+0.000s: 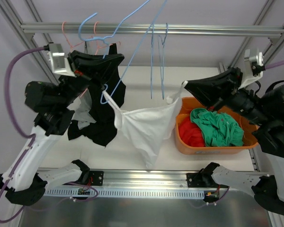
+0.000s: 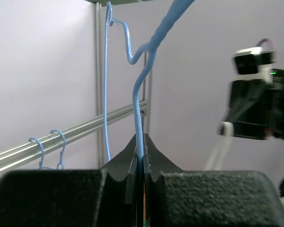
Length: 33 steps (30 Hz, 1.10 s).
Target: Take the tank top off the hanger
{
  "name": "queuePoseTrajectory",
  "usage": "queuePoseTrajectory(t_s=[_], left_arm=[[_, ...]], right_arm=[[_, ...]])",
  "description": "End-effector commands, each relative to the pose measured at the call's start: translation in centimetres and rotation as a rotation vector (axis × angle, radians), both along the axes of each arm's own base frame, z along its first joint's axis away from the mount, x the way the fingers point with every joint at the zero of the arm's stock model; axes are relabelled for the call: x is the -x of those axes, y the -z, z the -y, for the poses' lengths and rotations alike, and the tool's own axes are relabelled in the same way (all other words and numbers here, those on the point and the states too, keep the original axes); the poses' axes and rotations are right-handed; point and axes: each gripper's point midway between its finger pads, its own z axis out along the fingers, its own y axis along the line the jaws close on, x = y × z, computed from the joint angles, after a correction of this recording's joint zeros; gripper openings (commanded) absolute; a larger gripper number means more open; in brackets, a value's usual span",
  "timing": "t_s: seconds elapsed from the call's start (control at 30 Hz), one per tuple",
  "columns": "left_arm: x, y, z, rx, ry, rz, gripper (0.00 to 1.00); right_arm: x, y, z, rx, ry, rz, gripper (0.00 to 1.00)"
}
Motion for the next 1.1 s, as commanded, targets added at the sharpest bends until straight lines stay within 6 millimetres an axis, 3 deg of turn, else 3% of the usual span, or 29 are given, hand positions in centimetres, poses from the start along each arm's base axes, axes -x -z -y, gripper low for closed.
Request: queuePoseTrajectory(t_s=[0.0,0.07,0.17,0.23,0.37,0.47,0.5,0.6,0.77,0.87,0.9,0.93,1.0,1.07], left_arm=[[0.2,-3.3,-1.2,0.114,-0.08,0.188,0.0],[-0.5,-1.7,-1.3,0.166,-0.096,0.211,0.0],[-0.4,0.3,-1.9,0.218,-0.115,0.234,0.0],[-0.3,1.8,-2.1,0.225,-0.122,0.233,0.0],[0.8,2.0,-3.3,0.271,-0.136,0.264,0.0],[1.6,2.4,-3.6,0.285,-0.126,0.282,0.0],[2.3,2.1,-4.3,0.326,-0.124,0.31,0.0],[2.7,2.8,-5.3,0.395,-0.13,0.314,0.0],[1.8,3.9,-5.9,0.429,-0.177,0.306,0.0],[-0.8,4.9,-5.5,0.334,-0.25,0.151,0.0],[-0.8,5.0,-6.1,0.325,-0.276,0.115,0.0],[-2.1,7.0,-5.4,0.258,-0.291,0.025,0.0],[-2.1,9.0,-5.9,0.229,-0.302,-0.052,0.0],[-2.6,12.3,-5.5,0.163,-0.302,-0.143,0.0]], right_arm=[[-0.4,6.4,-2.8,0.155,-0.097,-0.149,0.0],[-1.1,9.9,-4.5,0.208,-0.122,-0.205,0.0],[-0.9,13.3,-6.7,0.246,-0.175,-0.253,0.0],[-0.6,14.5,-8.0,0.269,-0.203,-0.268,0.0],[-1.3,16.9,-9.7,0.313,-0.191,-0.296,0.0],[-2.3,20.5,-10.9,0.369,-0.153,-0.345,0.0],[-2.5,22.5,-11.3,0.402,-0.134,-0.369,0.0],[-2.6,24.9,-12.8,0.405,-0.144,-0.416,0.0],[-2.4,29.3,-14.0,0.466,-0.131,-0.462,0.0],[-2.2,30.6,-13.9,0.482,-0.121,-0.478,0.09],[-2.1,30.8,-13.9,0.485,-0.121,-0.481,0.15],[-2.0,31.1,-13.8,0.49,-0.121,-0.487,0.39],[-2.0,31.6,-13.6,0.494,-0.11,-0.492,0.7],[-2.2,32.0,-13.2,0.503,-0.091,-0.488,0.76]])
